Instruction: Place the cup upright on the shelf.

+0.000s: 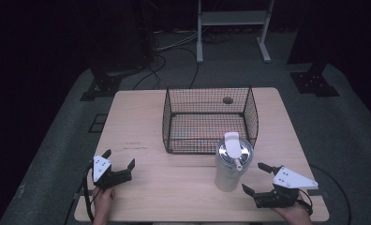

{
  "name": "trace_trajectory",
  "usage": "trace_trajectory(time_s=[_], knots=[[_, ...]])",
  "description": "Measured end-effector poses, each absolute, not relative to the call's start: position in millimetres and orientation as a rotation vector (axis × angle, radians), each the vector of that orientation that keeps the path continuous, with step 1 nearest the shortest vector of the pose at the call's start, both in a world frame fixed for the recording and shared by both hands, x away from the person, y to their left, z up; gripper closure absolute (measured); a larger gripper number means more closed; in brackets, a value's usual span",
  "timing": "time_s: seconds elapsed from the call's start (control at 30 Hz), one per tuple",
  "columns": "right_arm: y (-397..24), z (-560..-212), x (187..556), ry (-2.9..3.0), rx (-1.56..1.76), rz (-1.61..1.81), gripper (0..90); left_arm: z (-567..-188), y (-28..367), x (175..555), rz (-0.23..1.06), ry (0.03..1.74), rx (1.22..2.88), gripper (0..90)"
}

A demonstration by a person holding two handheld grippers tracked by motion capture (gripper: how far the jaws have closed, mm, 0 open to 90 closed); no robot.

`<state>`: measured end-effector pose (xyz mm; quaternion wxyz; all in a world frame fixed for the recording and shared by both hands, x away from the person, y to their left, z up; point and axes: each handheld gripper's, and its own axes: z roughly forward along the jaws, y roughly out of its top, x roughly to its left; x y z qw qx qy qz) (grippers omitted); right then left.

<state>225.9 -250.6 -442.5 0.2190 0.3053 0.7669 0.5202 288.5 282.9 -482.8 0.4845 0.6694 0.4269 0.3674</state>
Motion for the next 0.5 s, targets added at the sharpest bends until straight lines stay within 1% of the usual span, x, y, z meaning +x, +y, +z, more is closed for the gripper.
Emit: trace_trajectory(time_s=[0.13, 0.23, 0.5], knots=[[-242.3, -442.5, 228.7, 2.147, 0.838, 1.44, 7.2, -482.7, 283.2, 288.2, 0.892, 1.039, 1.628, 0.0], [-237.8, -443.0, 231.3, 2.162, 0.831, 1.445, 4.5, -482.7, 283.1, 288.1, 0.892, 1.038, 1.628, 0.0], [-229.5, -448.0, 239.5, 2.167, 0.855, 1.471, 2.8, -482.7, 283.1, 288.3, 0.892, 1.039, 1.63, 0.0]])
